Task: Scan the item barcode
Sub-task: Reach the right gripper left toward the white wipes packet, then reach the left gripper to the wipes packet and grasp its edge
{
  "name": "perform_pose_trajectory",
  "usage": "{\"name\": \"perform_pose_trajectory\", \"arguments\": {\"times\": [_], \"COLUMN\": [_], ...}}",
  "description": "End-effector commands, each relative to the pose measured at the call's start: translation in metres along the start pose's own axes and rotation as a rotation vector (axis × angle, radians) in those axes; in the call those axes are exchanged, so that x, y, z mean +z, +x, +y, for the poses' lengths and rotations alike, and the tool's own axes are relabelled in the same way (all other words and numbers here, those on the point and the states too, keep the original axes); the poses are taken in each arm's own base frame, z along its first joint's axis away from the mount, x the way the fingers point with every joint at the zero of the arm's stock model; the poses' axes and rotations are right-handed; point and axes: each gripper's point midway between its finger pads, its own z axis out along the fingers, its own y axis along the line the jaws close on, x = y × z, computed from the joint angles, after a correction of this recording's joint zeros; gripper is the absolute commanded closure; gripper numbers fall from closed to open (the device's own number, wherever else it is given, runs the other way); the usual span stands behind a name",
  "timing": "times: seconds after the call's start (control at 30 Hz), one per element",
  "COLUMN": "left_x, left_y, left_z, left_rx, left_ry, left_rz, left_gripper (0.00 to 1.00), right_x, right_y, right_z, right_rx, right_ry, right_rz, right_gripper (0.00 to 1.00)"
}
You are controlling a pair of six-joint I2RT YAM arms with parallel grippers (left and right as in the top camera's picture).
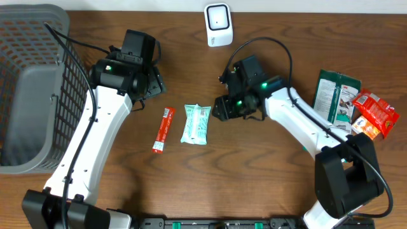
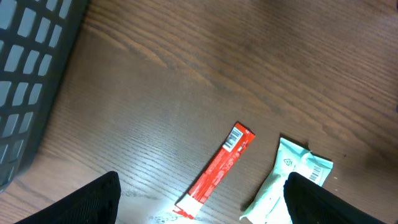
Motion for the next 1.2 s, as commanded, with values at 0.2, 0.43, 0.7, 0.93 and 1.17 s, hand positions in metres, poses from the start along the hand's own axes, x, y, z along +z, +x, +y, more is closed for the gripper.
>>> {"name": "perform_pose_trajectory", "arguments": {"times": [0.2,0.43,0.7,0.93,1.17], "left_x": [-0.005,0.003,0.022,0.060,0.097], "left_y": [0.029,0.071,0.099,0.135,0.143], "left_z": [0.006,-0.004,-0.025,-0.061,-0.069], "left_rx": [0.018,0.062,0.146,0.282,0.329], "left_ry": [0.003,0.038,0.077,0.137,0.089], "left_rz": [0.129,0.275,0.306,0.280,0.246], "left_gripper": [0.05,0.74,0.66,0.75,0.75], "right_x": [0.014,0.012,0.011,0.011,0.011], "right_y": [0.009,0.006,0.007,0.010,0.010], "right_z": [-0.002,-0.009,-0.011,-0.014,-0.014], "right_rx": [0.081,0.093,0.102,0.190,0.189], "right_ry": [0.020,0.034,0.038,0.043,0.044], "right_rz": [-0.022,-0.031,-0.028,-0.017,-0.018], "right_gripper": [0.41,0.41,0.41,0.45,0.46]}}
